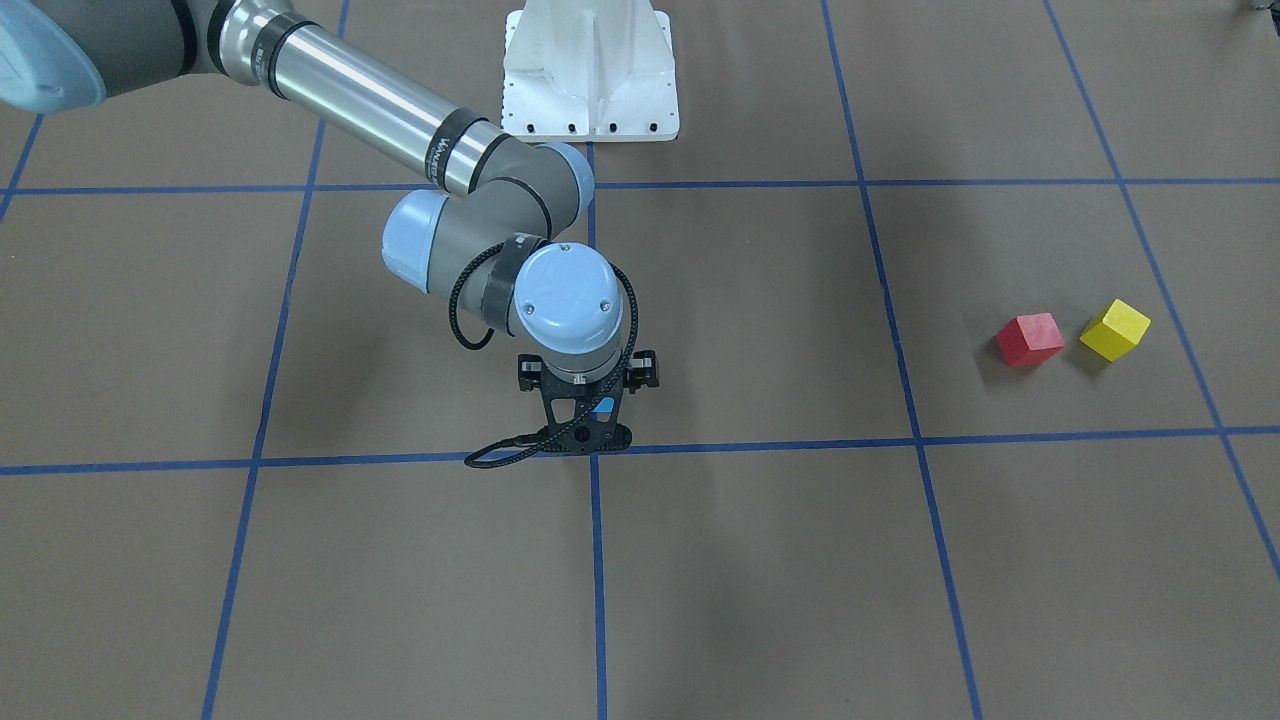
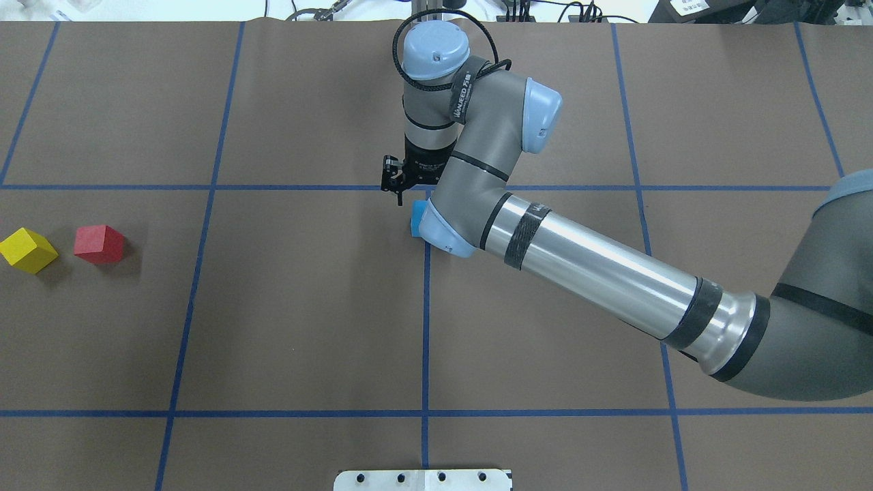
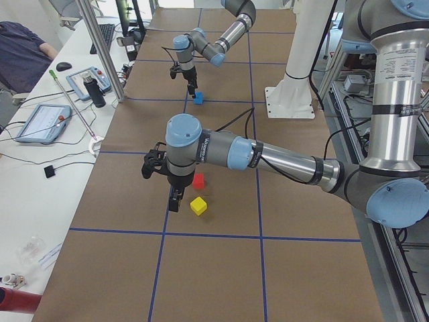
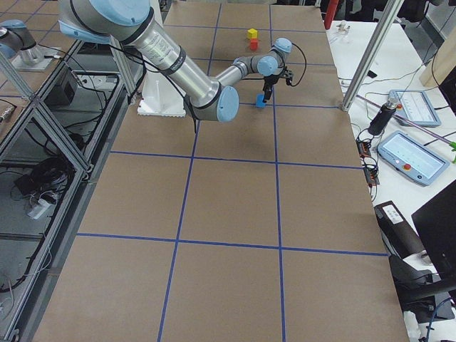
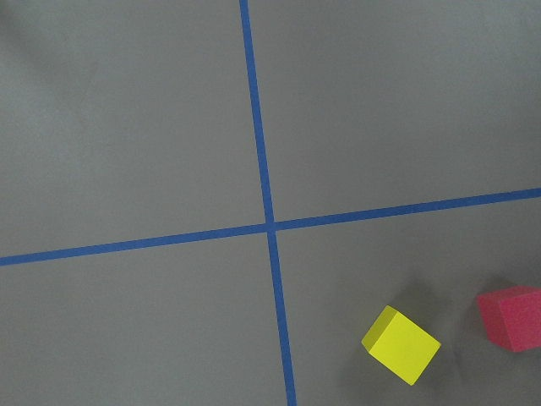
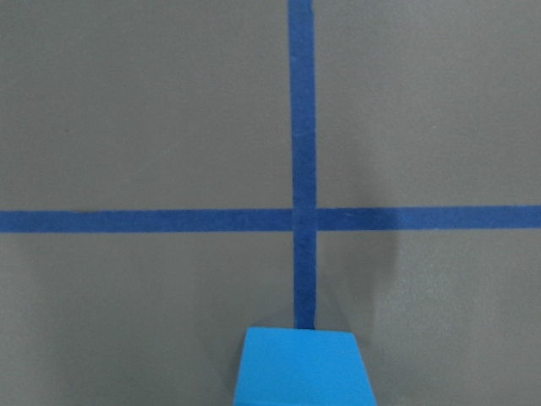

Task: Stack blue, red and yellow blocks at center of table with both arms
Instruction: 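Release the blue cube at center and raise the right gripper away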

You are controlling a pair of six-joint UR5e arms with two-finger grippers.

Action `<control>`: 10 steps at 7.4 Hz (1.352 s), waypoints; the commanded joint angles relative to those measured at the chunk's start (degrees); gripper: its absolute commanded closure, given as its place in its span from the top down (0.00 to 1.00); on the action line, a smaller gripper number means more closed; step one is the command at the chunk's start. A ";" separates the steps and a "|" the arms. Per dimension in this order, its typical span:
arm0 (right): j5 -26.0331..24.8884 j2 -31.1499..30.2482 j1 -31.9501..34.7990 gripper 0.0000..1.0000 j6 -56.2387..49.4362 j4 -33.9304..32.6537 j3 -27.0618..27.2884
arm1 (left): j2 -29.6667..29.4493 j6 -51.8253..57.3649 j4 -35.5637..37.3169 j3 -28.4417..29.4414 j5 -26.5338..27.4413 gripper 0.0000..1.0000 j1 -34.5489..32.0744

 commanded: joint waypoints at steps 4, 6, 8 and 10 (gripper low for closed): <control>4.55 -13.37 12.89 0.99 -5.93 -3.52 14.33 | -0.26 -23.62 -3.17 -4.09 0.46 1.00 14.45; 7.88 -18.40 17.81 0.99 -12.89 -3.52 16.10 | -0.26 -39.09 -11.94 -3.92 7.11 1.00 24.02; 7.63 -21.31 18.09 0.99 -16.50 -2.90 16.46 | -1.92 -43.46 -14.35 -1.03 10.91 1.00 30.91; 7.63 -21.32 18.36 0.99 -16.61 -2.90 16.46 | -2.63 -49.32 -27.20 6.76 11.19 1.00 33.72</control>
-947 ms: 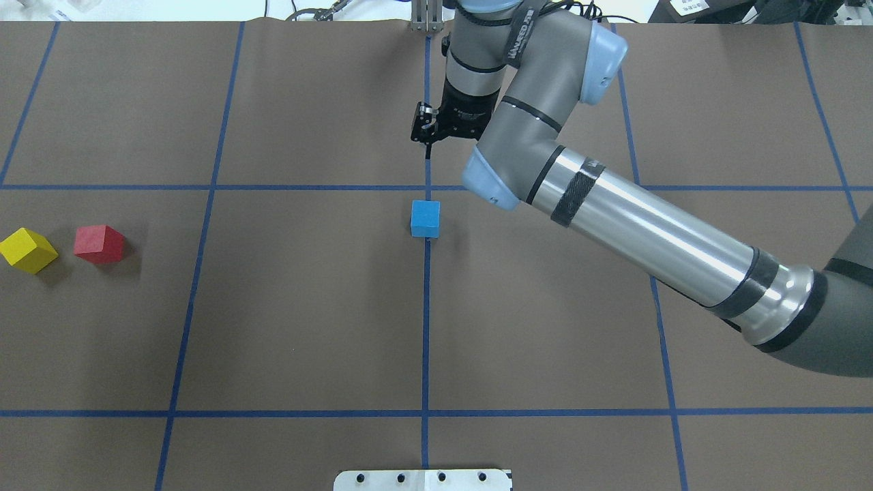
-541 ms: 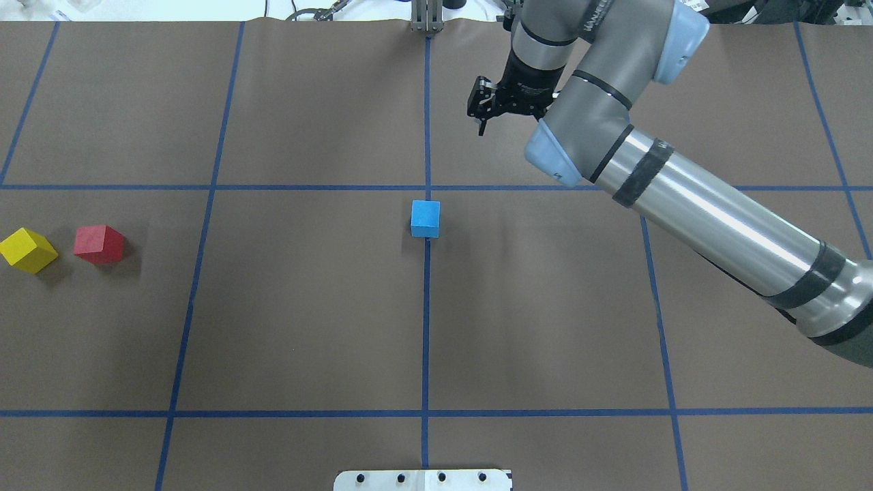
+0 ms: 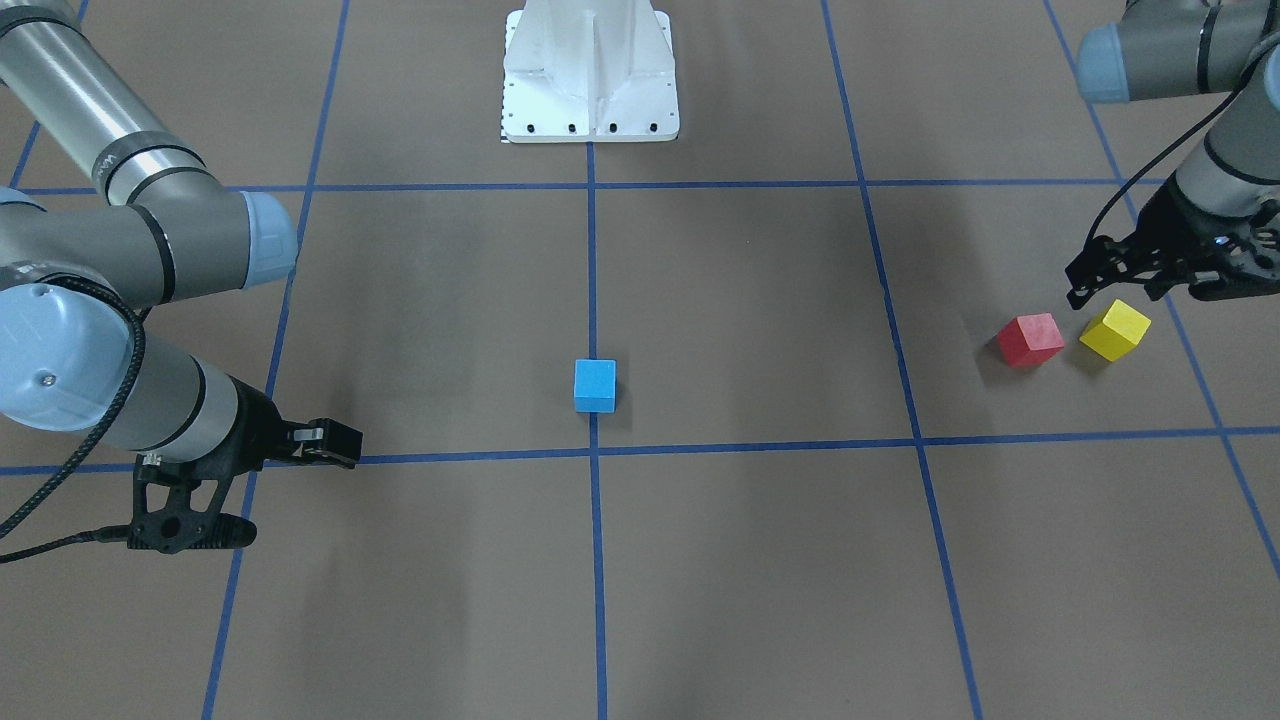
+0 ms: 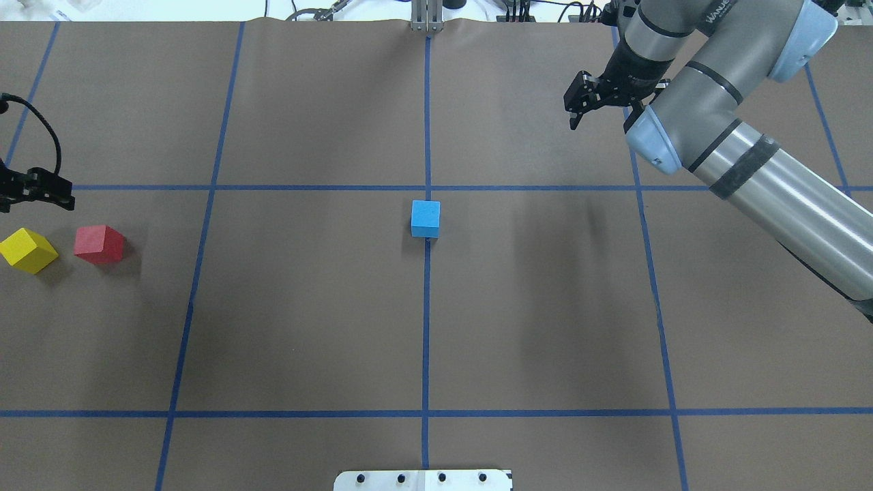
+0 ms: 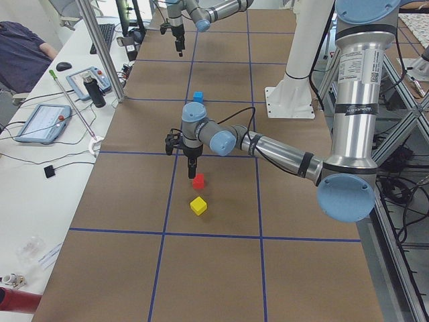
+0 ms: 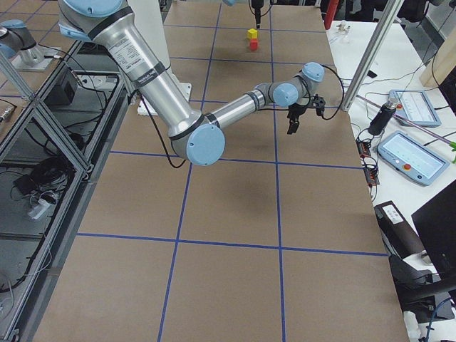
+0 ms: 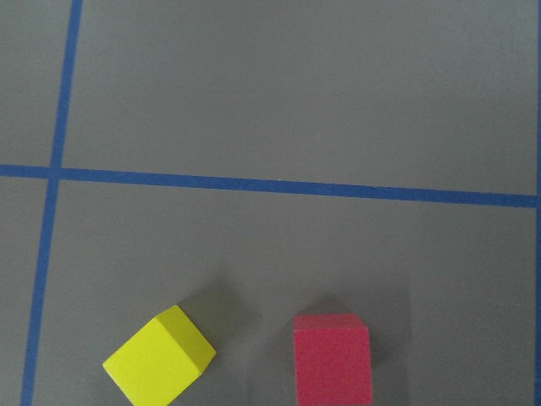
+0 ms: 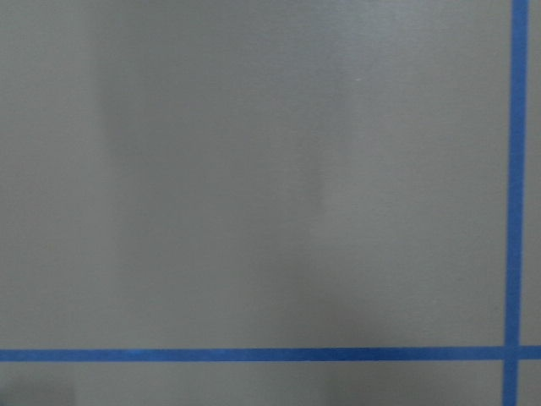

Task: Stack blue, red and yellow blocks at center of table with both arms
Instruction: 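Lower the left gripper onto the red cube and close it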

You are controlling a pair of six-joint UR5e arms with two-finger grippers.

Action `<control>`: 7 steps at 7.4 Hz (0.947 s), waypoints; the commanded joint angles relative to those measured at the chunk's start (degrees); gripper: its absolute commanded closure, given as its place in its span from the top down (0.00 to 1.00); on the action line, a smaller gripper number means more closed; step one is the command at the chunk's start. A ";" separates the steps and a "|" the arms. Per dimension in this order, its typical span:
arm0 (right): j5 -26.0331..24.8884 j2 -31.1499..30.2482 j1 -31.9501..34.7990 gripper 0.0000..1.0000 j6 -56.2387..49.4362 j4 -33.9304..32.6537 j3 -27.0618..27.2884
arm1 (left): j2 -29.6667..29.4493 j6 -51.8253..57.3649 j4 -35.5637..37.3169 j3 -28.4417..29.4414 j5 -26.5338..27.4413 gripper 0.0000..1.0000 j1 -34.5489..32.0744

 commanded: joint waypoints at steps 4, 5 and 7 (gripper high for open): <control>0.11 -0.65 0.17 0.99 -0.38 0.13 0.04 | -1.10 -5.68 -9.60 6.04 2.10 1.00 5.29; 0.11 -0.65 0.17 0.99 -0.38 0.13 0.04 | -0.92 -5.59 -9.52 6.13 2.36 1.00 5.29; 0.02 -0.65 0.17 0.99 -0.38 0.13 0.04 | -1.09 -5.50 -9.43 7.18 2.45 1.00 5.37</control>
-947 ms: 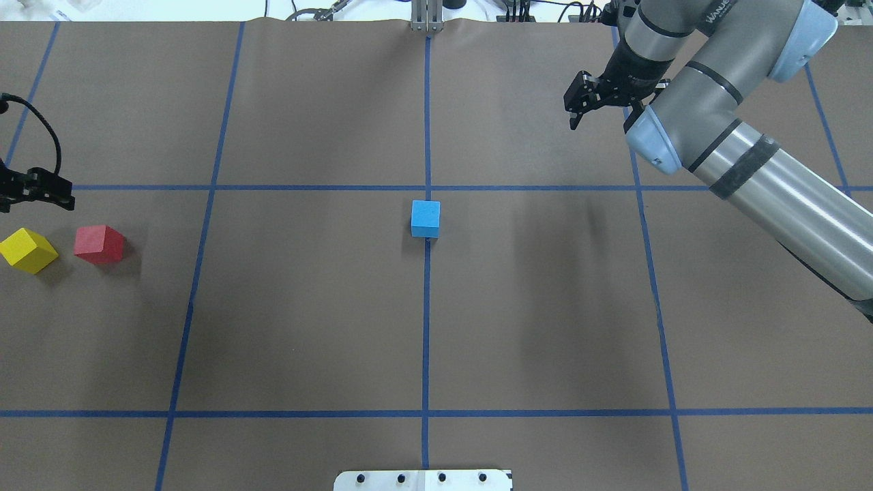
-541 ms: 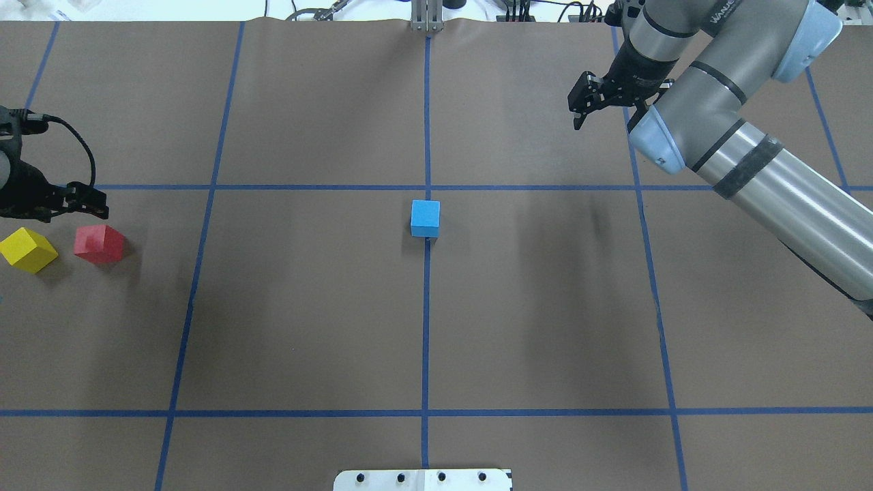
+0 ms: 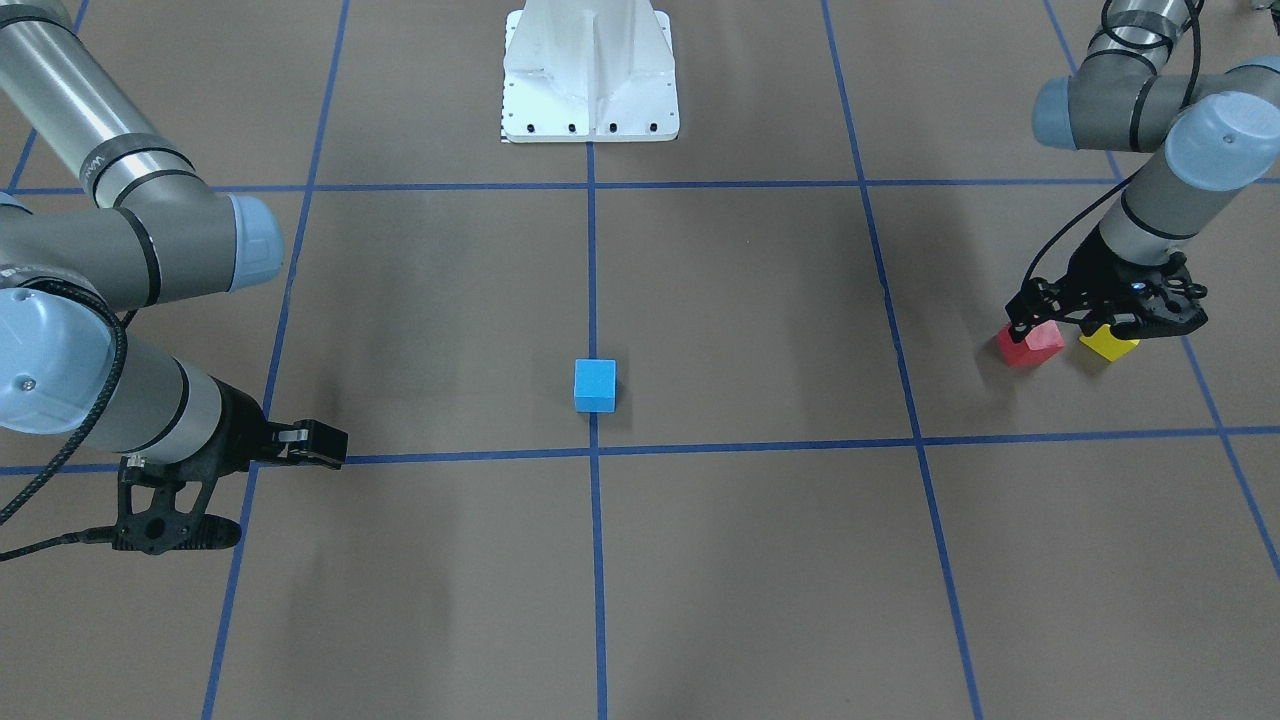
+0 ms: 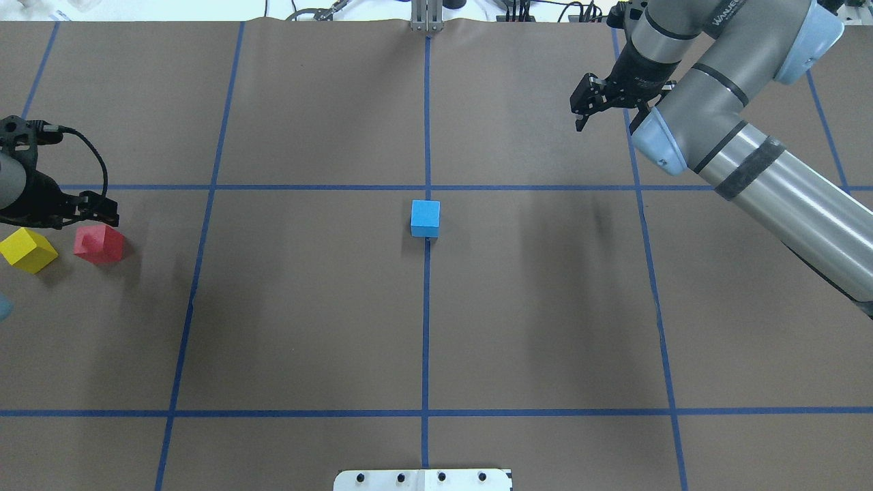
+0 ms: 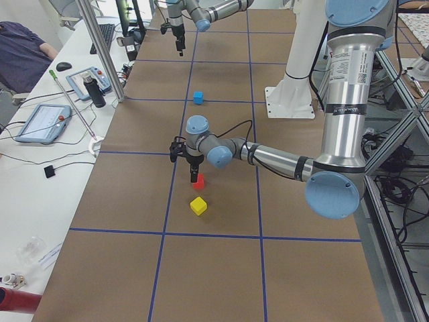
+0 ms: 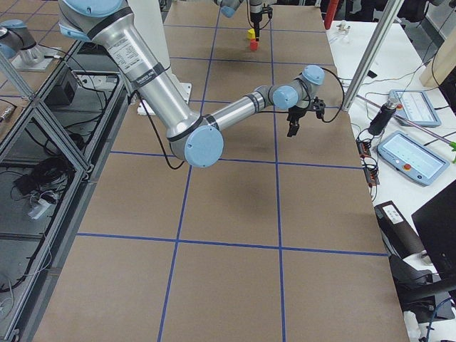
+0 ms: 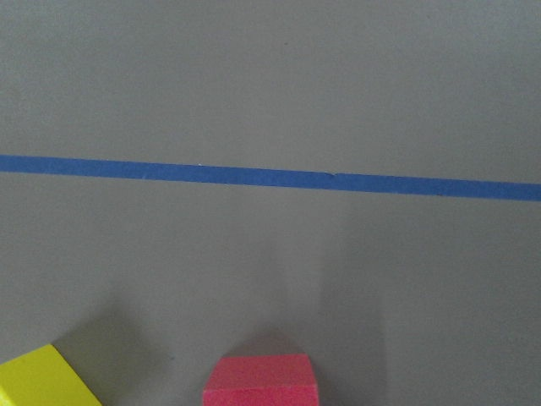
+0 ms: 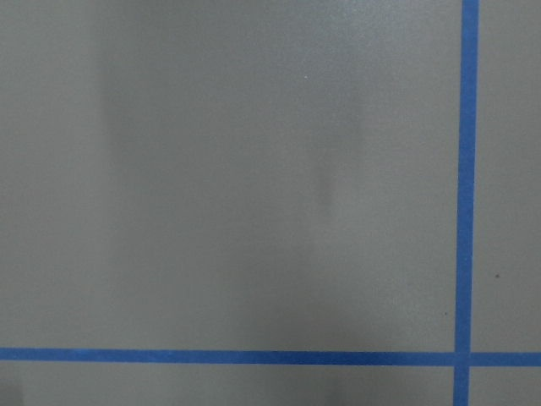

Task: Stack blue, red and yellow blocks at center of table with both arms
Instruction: 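Lower the left gripper onto the red cube and close it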

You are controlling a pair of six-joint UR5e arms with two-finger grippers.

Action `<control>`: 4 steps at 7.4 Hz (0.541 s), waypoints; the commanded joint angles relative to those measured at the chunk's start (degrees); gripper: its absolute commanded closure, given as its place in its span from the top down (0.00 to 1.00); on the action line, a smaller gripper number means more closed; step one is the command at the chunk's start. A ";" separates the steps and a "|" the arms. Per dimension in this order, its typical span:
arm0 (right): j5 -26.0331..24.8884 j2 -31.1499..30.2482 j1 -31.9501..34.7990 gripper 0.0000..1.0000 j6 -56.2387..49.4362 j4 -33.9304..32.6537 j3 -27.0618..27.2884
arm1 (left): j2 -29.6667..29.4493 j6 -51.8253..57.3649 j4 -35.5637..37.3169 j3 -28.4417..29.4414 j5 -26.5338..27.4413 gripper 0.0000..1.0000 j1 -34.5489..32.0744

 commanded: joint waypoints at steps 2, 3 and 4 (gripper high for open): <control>-0.03 -0.01 0.00 0.99 0.00 0.09 0.00 | -0.27 0.05 0.16 1.30 0.41 1.00 1.91; -0.03 -0.01 0.00 0.99 0.00 0.09 0.00 | -0.27 0.05 0.16 1.39 0.33 1.00 2.27; 0.06 -0.01 0.00 0.99 0.00 0.09 0.00 | -0.27 0.05 0.16 2.00 0.41 1.00 2.62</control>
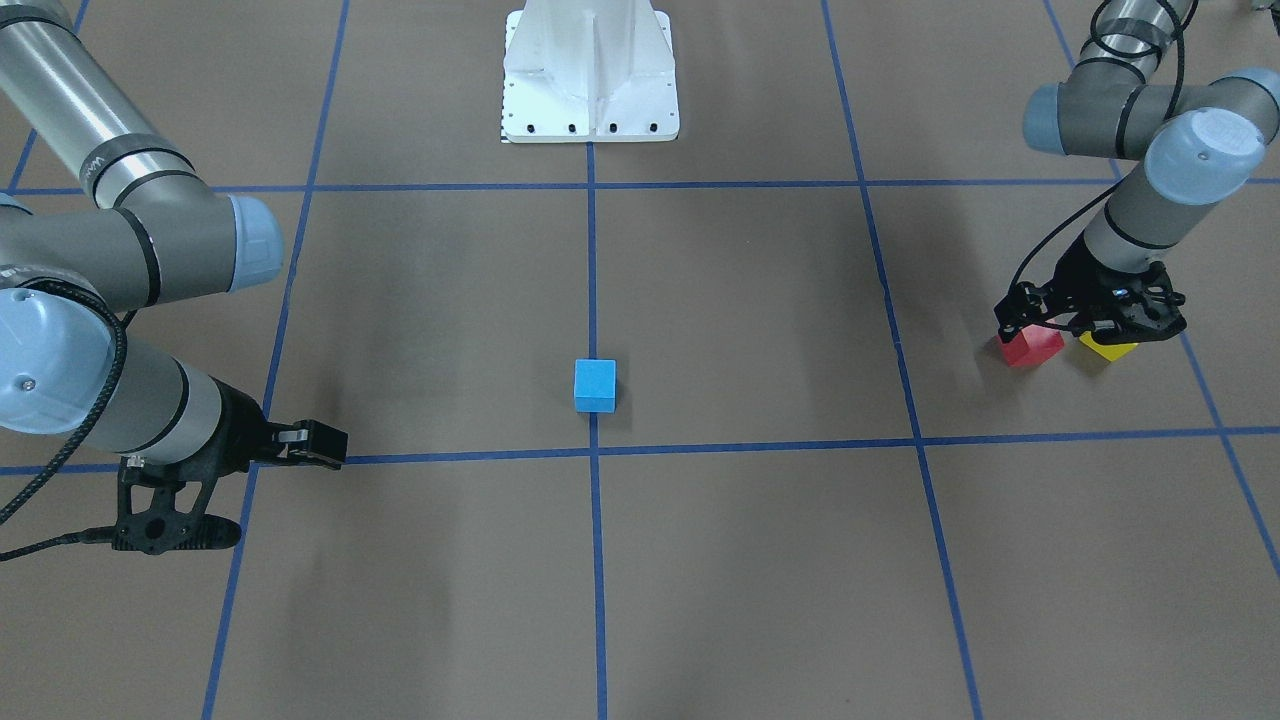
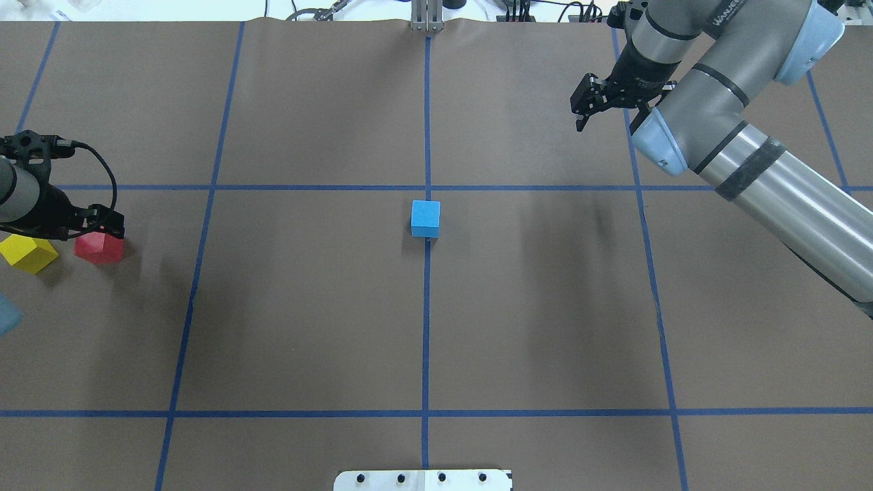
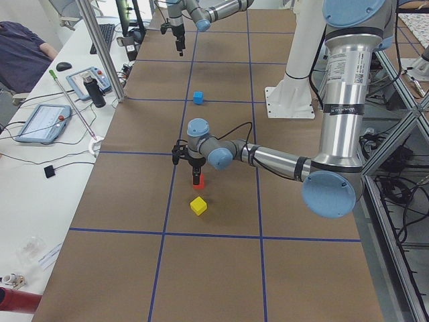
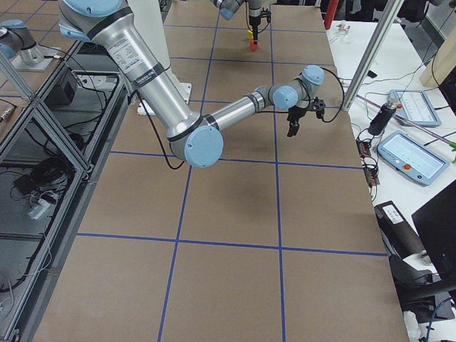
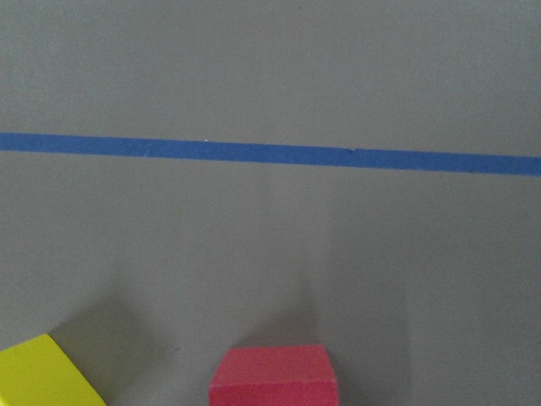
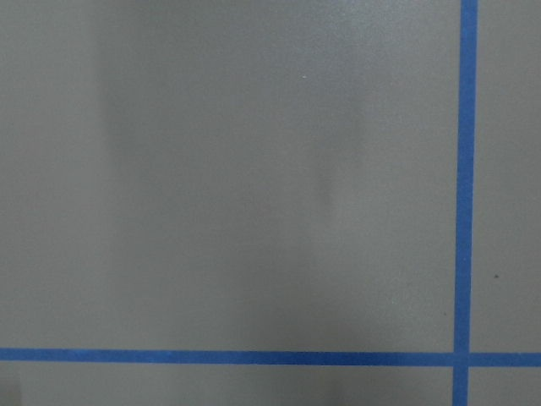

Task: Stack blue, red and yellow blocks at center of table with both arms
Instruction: 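Lower the left gripper onto the red cube and close it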

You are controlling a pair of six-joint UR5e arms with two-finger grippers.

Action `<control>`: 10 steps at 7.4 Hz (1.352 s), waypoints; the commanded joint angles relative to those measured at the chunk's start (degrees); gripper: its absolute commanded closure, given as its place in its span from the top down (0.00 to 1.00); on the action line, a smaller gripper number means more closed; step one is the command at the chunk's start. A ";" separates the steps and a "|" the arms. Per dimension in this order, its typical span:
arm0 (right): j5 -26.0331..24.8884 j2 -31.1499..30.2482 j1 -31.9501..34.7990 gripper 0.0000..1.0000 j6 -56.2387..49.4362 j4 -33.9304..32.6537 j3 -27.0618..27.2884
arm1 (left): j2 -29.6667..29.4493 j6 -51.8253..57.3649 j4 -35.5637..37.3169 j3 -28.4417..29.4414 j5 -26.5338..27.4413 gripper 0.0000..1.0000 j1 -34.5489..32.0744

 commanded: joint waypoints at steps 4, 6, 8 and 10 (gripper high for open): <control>0.07 0.09 0.00 0.99 0.09 0.00 0.35 | -0.11 0.00 -0.08 1.79 0.07 0.90 0.63; 0.07 0.00 0.00 0.99 0.09 0.00 0.35 | -0.11 0.00 -0.08 1.70 -0.02 0.40 0.63; 0.07 0.00 0.00 0.99 0.09 0.00 0.44 | -0.02 0.00 -0.08 1.00 -0.02 0.00 0.63; 0.16 -0.70 0.26 0.99 0.09 -0.08 2.10 | -0.20 0.00 1.75 -2.84 -0.63 0.00 0.63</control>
